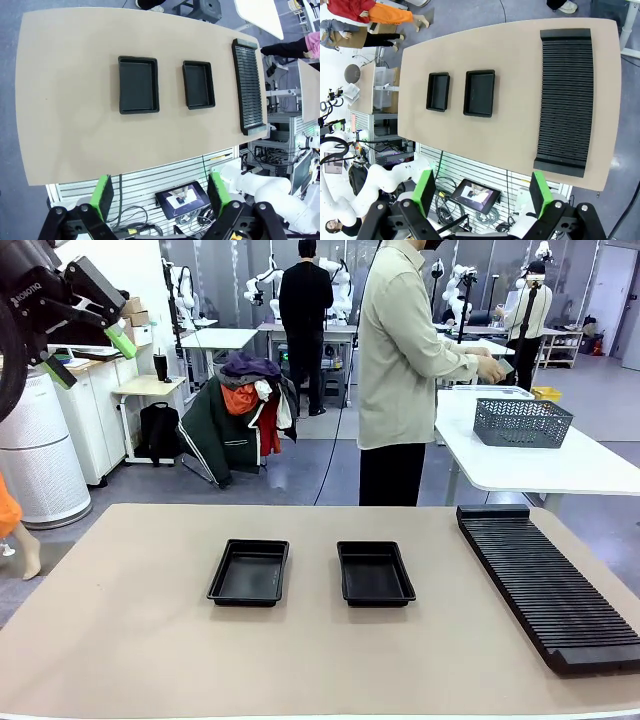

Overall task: Inspect and transfer BCBs to ESD trays.
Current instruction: Pick up the Blank PCB from the PCB Rack and place it in the left ESD tray.

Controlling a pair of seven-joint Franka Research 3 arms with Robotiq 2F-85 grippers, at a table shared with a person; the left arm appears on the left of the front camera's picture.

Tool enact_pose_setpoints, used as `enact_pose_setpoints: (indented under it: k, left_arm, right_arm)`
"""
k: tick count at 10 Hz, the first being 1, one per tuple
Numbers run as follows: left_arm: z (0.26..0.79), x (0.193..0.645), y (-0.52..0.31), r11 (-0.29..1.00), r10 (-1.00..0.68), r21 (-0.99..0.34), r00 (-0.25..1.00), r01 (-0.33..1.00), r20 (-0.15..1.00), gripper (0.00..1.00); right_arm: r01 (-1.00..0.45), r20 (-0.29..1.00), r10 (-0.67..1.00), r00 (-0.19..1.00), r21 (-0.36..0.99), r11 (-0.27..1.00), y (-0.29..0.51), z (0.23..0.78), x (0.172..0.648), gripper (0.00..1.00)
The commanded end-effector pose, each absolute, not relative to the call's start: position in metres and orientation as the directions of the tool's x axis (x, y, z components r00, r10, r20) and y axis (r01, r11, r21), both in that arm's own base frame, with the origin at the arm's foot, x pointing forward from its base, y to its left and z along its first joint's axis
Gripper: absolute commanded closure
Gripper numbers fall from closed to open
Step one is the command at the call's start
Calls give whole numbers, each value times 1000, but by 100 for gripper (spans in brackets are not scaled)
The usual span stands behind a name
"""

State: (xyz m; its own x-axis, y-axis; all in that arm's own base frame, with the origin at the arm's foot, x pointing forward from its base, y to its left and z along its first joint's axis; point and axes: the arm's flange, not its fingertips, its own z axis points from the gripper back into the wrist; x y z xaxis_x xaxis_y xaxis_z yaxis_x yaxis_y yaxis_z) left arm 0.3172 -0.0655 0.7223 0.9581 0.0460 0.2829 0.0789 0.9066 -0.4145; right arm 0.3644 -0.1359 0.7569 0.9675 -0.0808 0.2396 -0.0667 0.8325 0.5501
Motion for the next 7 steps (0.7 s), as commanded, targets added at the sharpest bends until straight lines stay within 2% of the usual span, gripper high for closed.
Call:
enact_pose_setpoints:
  k: [1,7]
  left_arm:
    - [728,310,-66,924,58,-378,960,52,273,0]
    - [739,310,-74,947,37,-317,963,51,266,0]
  right_arm:
    - [-62,236,-84,968,551,832,-136,757,364,0]
    - [-62,236,-84,968,551,832,-136,757,364,0]
